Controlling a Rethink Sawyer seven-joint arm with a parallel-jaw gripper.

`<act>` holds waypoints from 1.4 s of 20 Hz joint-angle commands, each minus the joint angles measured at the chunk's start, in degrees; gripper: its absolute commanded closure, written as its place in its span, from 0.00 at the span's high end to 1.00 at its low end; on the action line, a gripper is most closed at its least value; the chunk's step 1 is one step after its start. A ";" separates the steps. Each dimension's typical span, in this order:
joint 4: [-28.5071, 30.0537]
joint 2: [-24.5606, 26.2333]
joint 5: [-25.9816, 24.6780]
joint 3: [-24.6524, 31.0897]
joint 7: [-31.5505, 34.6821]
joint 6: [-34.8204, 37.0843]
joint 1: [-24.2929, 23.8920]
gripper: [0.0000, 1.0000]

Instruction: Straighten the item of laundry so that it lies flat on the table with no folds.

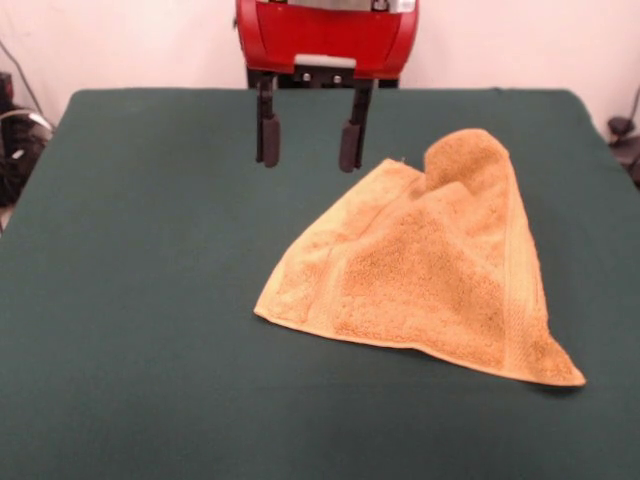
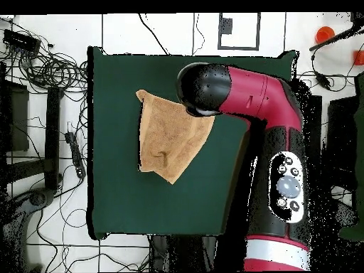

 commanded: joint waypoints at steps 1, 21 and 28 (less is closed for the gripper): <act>9.88 2.13 1.06 1.67 12.15 -2.83 1.64 1.00; 12.56 4.31 2.78 1.93 14.69 -7.11 2.42 1.00; 13.76 4.54 4.47 1.05 17.39 -8.31 3.11 1.00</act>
